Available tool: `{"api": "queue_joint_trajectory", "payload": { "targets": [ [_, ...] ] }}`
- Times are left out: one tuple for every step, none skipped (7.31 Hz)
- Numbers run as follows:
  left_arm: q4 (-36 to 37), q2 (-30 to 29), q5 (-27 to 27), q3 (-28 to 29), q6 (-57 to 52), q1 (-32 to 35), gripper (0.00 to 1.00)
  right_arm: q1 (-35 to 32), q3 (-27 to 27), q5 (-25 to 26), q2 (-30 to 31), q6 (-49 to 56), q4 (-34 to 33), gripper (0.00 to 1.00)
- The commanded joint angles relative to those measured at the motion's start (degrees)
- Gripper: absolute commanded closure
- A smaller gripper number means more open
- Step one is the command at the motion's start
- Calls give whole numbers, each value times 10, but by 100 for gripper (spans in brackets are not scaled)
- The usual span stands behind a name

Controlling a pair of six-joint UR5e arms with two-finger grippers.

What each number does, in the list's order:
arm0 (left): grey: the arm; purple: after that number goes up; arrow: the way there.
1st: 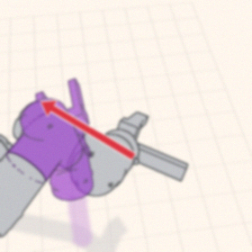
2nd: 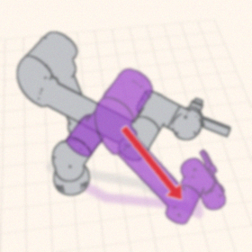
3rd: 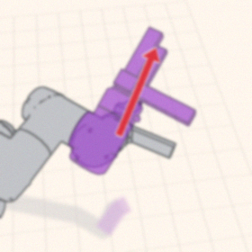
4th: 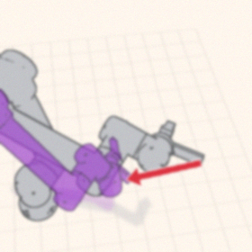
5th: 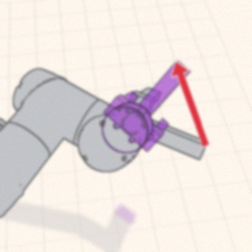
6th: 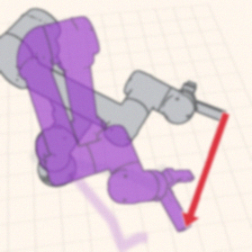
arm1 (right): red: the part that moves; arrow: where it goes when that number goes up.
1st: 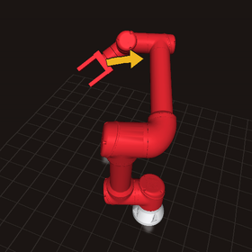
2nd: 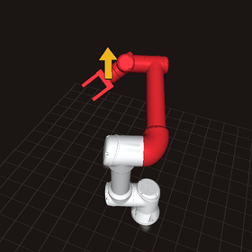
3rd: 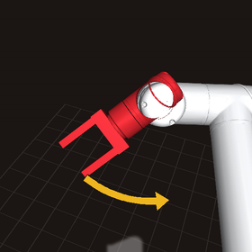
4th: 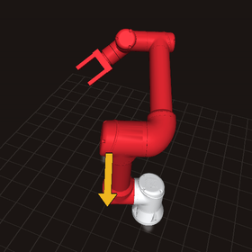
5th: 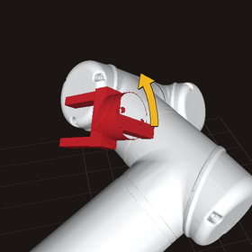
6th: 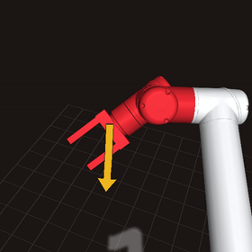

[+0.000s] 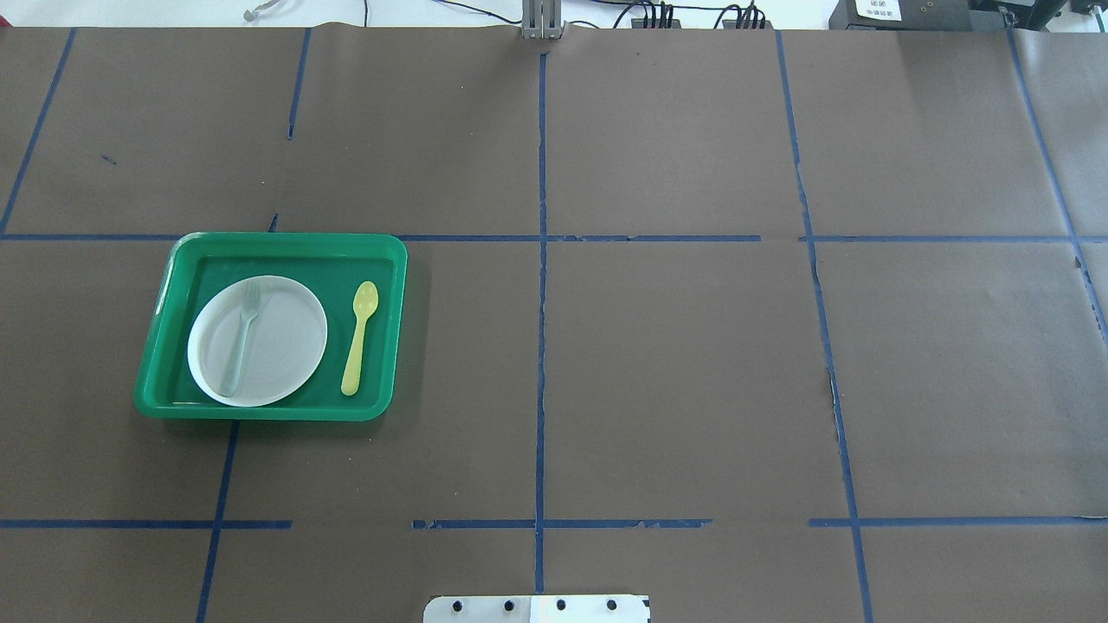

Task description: Place spoon

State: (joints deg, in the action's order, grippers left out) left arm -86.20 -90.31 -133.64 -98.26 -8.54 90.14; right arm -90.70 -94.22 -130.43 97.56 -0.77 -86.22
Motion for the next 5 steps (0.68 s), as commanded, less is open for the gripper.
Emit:
{"api": "queue_joint_trajectory", "payload": {
  "targets": [
    [-5,50,-3,13,1,7,0,0,0,0,0,0,0,0],
    [-4,49,-4,14,1,7,0,0,0,0,0,0,0,0],
    [-4,50,-4,14,1,7,0,0,0,0,0,0,0,0],
    [-3,49,-6,13,1,7,0,0,0,0,0,0,0,0],
    [0,49,-28,14,1,7,0,0,0,0,0,0,0,0]
  ]
}}
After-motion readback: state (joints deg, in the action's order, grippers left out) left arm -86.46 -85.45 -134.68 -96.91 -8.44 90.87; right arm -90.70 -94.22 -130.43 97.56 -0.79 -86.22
